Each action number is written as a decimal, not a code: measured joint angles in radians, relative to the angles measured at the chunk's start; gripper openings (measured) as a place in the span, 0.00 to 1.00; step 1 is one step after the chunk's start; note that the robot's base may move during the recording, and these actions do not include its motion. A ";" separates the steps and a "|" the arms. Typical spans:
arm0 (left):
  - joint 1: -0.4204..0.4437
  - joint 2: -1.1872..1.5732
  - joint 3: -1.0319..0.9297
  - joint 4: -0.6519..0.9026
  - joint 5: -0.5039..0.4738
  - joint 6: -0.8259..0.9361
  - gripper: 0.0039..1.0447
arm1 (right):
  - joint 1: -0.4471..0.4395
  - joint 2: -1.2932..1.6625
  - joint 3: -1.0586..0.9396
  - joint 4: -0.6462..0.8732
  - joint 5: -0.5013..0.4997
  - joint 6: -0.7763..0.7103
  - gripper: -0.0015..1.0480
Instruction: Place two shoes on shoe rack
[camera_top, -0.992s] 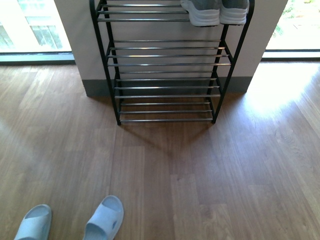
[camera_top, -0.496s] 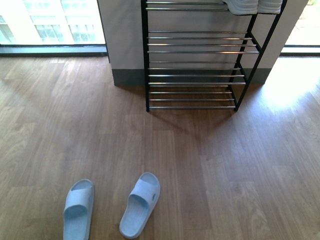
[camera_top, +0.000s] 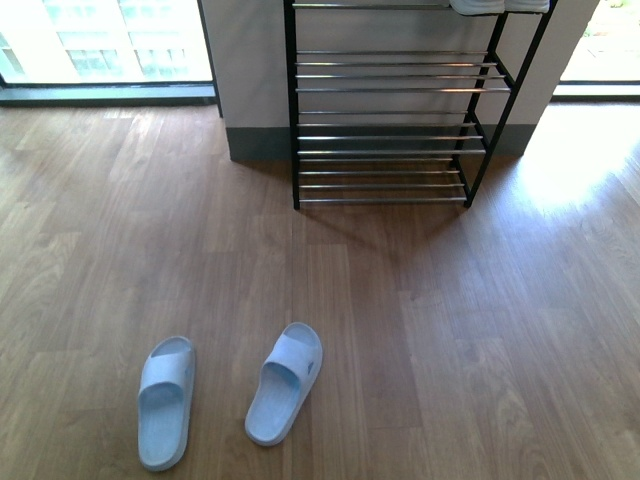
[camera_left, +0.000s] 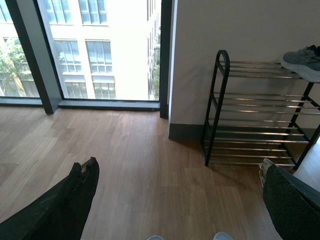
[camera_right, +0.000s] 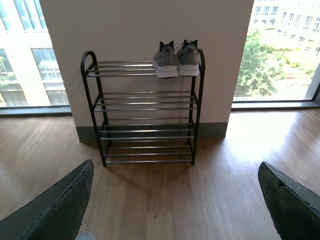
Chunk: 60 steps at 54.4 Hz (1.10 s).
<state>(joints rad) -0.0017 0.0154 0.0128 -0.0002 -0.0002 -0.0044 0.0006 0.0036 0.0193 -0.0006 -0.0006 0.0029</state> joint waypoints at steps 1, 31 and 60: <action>0.000 0.000 0.000 0.000 0.000 0.000 0.91 | 0.000 0.000 0.000 0.000 0.000 0.000 0.91; 0.000 0.000 0.000 0.000 0.000 0.000 0.91 | 0.000 0.000 0.000 0.000 0.000 0.000 0.91; 0.000 0.000 0.000 0.000 0.000 0.000 0.91 | 0.000 0.000 0.000 0.000 0.000 0.000 0.91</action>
<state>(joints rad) -0.0017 0.0154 0.0128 -0.0006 -0.0002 -0.0044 0.0006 0.0040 0.0193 -0.0006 -0.0002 0.0025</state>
